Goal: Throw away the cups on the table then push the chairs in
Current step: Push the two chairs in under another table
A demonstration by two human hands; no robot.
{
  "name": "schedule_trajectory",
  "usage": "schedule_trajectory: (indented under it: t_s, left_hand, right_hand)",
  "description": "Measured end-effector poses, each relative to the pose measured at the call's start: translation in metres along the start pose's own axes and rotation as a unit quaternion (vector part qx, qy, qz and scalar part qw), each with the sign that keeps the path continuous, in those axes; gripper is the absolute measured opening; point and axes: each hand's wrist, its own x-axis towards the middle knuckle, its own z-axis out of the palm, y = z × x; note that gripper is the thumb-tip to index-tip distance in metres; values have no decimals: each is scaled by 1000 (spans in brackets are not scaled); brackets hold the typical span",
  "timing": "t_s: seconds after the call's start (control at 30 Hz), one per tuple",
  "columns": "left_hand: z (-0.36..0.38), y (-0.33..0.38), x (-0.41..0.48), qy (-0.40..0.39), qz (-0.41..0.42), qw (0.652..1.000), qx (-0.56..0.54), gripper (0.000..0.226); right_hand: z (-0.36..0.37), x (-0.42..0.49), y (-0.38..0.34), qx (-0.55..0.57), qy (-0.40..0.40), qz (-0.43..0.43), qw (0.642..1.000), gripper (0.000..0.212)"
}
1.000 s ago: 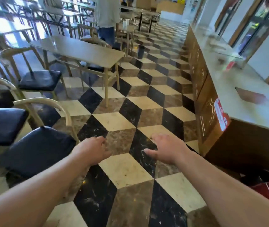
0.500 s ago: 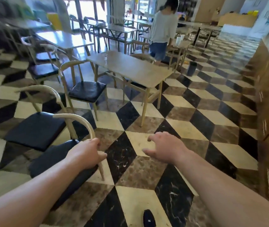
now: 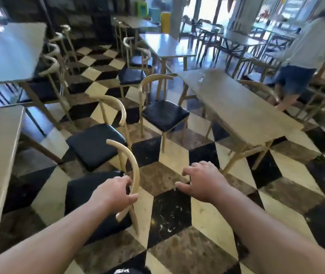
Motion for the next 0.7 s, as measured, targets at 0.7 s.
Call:
schedule_trajectory:
  t_s: [0.7]
  left_hand:
    - [-83, -91, 280, 72, -184, 969, -150, 55]
  right_hand:
    - [-112, 413, -62, -37, -50, -251, 966, 55]
